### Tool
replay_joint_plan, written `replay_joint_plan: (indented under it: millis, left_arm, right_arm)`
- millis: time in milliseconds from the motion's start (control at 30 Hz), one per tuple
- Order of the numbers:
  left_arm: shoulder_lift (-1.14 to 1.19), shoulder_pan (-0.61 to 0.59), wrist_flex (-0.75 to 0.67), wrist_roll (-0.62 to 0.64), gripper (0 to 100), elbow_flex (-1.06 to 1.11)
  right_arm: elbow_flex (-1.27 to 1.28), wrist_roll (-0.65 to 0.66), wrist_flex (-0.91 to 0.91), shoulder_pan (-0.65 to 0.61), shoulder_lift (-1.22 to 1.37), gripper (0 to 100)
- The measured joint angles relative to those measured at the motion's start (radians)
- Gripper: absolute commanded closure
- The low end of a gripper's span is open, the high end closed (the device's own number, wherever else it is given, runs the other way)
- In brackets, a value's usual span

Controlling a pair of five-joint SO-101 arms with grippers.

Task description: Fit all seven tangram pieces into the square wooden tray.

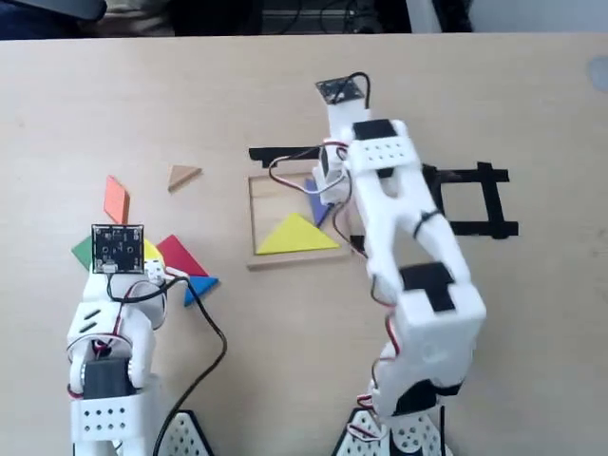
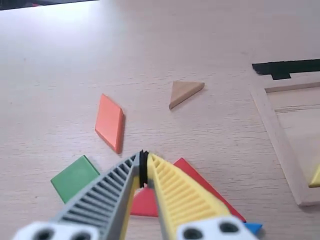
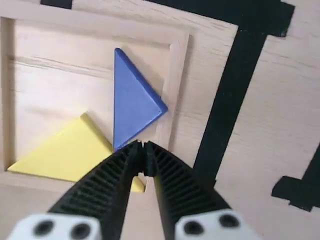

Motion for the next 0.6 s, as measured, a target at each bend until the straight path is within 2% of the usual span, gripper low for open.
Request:
replay_joint_plan:
  millis: [267, 600]
  left_arm:
    - [0.0, 0.002, -0.025, 0.0, 97, 0.005]
    - [0.0, 0.005, -0.025, 0.0, 97, 0.006]
  right_arm:
    - [-0.158, 0.02, 0.08, 0.0, 0.144, 98.8]
    - [-0.172, 0.02, 0.127, -0.003, 0.155, 98.8]
